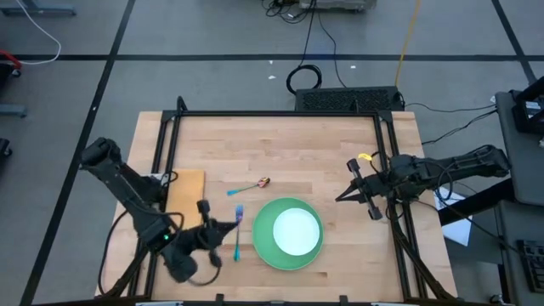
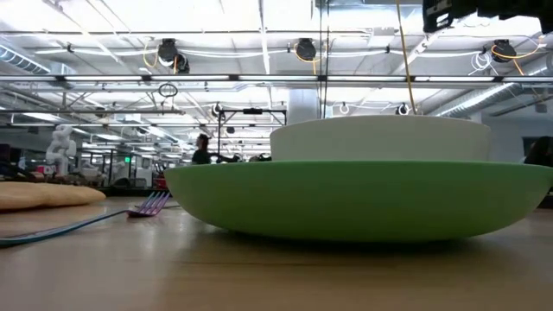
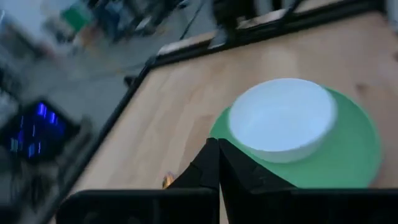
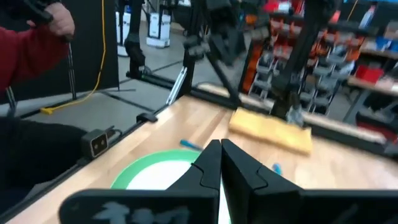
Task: Set table place
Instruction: Adjust the violet fork and white bowl
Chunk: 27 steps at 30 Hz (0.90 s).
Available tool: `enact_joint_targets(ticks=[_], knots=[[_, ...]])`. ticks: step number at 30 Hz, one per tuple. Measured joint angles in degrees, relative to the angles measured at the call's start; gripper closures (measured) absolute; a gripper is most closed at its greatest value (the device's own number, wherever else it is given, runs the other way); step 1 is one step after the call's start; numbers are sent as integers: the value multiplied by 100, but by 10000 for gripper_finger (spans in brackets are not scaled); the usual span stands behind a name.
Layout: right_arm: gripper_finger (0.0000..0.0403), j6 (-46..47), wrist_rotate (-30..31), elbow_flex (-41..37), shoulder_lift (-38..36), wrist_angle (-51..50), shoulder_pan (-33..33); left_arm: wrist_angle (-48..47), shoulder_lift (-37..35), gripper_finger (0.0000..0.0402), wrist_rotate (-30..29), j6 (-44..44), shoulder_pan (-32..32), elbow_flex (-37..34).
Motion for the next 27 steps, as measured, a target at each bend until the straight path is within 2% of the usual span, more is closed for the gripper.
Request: enact_joint_targets(ticks=[4,8,13,17,19,23,25,27], knots=[[403,226,-2,-187,172,159,0,391,0,399,228,1090,-400,0],[403,263,0,-501,280,897,-1,632,0,400,-23,1768,-734,0],[403,330,0,-882,280,1904,-2,626,-425,400,-541,1855,-908,0],[403,375,0,-989,280,2336,0,447,-1055,400,-493,2047,-835,0],[403,458,-2,-994,283,2327,1,377,-1422,400,-170,2311,-670,-24],[403,532,-4,-996,453,2320,9,516,-2195,401,1162,2900,16,-451],[403,490,-4,-998,620,2394,-5,961,-2608,401,1641,3250,445,-902],[403,481,-13,-1000,785,2606,-80,1710,-3110,401,1880,3516,782,-1496]])
